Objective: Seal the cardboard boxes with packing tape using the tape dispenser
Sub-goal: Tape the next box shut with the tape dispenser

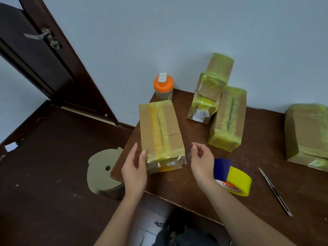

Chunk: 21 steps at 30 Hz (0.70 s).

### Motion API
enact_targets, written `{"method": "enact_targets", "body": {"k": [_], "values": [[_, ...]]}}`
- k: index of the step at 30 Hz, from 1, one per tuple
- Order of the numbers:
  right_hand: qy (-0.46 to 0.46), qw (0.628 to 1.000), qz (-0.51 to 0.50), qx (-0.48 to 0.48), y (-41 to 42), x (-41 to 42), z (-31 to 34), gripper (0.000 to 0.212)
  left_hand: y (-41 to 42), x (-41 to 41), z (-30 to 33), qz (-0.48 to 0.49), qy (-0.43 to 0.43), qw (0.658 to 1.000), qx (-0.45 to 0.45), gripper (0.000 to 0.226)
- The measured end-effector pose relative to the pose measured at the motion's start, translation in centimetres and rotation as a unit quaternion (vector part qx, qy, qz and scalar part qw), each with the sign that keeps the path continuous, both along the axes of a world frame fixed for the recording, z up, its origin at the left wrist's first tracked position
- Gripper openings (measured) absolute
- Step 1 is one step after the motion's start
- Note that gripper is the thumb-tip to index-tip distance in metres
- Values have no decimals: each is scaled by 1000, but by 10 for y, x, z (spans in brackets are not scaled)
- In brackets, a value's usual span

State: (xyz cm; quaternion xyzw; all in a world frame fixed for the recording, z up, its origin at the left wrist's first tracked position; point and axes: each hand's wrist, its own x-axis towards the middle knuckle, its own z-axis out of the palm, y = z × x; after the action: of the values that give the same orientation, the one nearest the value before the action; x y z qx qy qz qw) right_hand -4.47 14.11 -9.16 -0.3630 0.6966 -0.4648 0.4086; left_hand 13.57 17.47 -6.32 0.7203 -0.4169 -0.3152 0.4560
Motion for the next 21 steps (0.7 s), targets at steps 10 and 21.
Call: {"method": "enact_targets", "body": {"k": [10,21], "values": [[-5,954,298,-43,15,-5,22,40,12,8,-11,-152,-10,986,-68,32],[253,843,381,-282,-8,-6,-5,37,-2,9,-28,-255,-146,937,-189,37]]}}
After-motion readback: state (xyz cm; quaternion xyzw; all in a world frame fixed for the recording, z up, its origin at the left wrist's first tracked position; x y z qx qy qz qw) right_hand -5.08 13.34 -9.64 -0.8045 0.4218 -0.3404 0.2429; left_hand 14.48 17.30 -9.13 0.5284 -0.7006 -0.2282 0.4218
